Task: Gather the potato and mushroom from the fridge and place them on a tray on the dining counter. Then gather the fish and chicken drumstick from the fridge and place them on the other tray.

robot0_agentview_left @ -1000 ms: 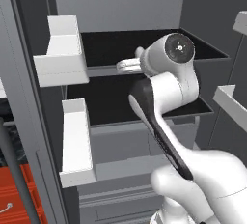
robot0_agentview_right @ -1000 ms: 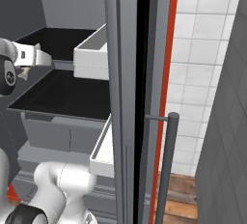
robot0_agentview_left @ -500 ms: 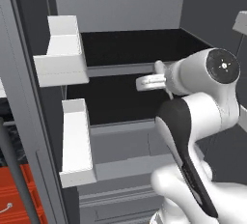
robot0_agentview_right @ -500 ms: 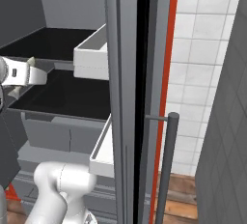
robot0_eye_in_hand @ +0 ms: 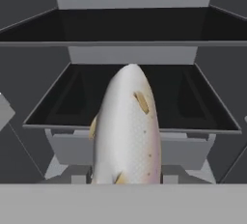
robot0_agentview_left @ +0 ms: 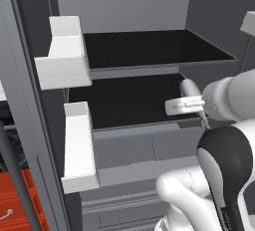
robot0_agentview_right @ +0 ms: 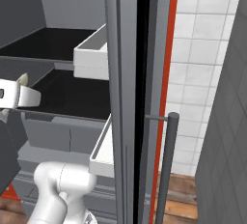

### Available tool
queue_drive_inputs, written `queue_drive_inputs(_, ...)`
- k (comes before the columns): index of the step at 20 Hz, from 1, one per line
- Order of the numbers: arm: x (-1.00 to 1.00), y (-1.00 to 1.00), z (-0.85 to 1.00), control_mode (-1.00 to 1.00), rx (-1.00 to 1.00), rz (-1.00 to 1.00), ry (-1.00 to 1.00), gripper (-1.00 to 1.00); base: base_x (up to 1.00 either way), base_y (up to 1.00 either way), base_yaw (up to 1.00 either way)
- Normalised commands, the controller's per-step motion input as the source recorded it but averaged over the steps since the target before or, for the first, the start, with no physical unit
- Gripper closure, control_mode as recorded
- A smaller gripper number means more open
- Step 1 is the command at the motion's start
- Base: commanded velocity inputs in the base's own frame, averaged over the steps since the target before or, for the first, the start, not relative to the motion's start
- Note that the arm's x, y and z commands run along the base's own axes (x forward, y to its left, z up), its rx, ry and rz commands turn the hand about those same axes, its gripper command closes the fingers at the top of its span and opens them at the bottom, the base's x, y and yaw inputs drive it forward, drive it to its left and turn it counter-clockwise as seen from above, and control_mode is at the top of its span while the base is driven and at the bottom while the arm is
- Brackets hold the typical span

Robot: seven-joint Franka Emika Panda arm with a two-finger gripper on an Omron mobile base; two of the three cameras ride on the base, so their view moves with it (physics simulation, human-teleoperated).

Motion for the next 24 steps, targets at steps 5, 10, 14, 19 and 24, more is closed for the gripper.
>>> queue_drive_inputs(5,-0.57,-0.38,0.0,-1.0,0.0,0.0,0.03,1.0,0.0,0.0,0.0)
queue_drive_inputs(10,-0.21,-0.28,-0.03,-1.0,0.0,0.0,0.03,1.0,0.0,0.0,0.0)
queue_drive_inputs(14,0.0,-0.01,-0.01,-1.0,0.0,0.0,0.02,1.0,0.0,0.0,0.0)
queue_drive_inputs(19,0.0,0.0,0.0,-1.0,0.0,0.0,0.0,1.0,0.0,0.0,0.0)
queue_drive_inputs(24,0.0,0.0,0.0,1.0,0.0,0.0,0.0,1.0,-0.39,0.04,0.0)
